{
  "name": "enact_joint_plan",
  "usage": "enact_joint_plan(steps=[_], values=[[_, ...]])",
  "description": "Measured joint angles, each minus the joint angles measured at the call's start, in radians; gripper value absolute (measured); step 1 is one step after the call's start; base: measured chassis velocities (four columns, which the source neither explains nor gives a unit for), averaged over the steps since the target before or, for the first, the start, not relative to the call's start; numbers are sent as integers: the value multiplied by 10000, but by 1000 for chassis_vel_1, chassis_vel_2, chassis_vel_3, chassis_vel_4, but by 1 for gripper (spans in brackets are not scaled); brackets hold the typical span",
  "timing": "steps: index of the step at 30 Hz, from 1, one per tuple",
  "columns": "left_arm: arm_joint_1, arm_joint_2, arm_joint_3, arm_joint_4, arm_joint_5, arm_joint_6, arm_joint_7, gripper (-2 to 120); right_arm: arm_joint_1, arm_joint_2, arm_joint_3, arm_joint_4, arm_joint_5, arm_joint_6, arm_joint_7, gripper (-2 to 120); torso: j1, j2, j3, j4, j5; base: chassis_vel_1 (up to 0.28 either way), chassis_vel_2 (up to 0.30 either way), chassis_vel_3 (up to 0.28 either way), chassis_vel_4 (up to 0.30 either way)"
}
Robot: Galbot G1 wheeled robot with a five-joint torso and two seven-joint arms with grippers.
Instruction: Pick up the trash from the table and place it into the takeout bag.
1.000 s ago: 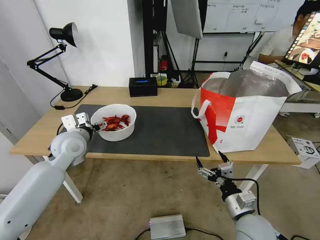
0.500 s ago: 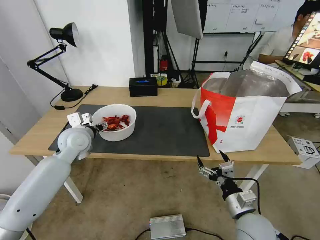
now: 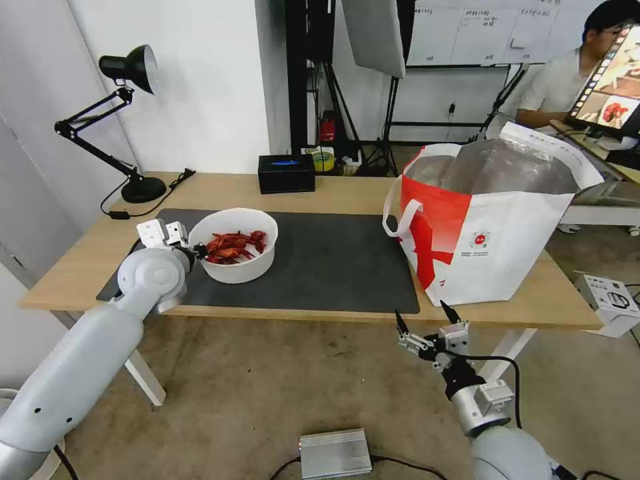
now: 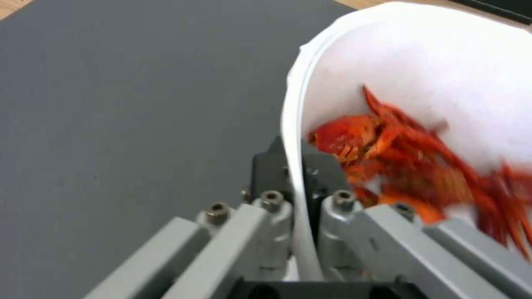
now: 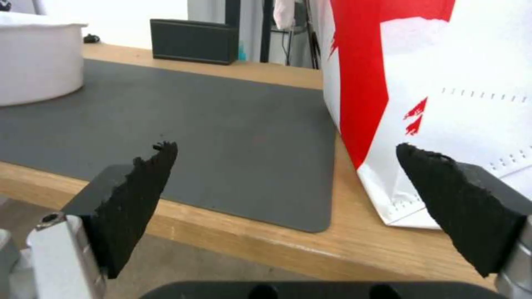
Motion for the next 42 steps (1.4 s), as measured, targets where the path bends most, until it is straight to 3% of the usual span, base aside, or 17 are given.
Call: enact_joint_plan(steps=[10, 23, 42], values=[[5, 41, -136, -187, -91, -49, 0, 0, 6, 30, 4, 72, 14, 0, 22, 100, -1, 0, 0, 0, 0, 0, 0, 0, 0], [-120, 236, -258, -1084, -403, -122, -27, 0, -101, 262, -59, 249, -1, -5, -12, 100, 0, 0, 0, 0, 0, 0, 0, 0, 0], [-2248, 306, 377, -2006, -1688, -331, -280, 0, -237, 290, -35, 349, -283, -14, -19, 100, -1, 0, 0, 0, 1, 0, 0, 0, 0]])
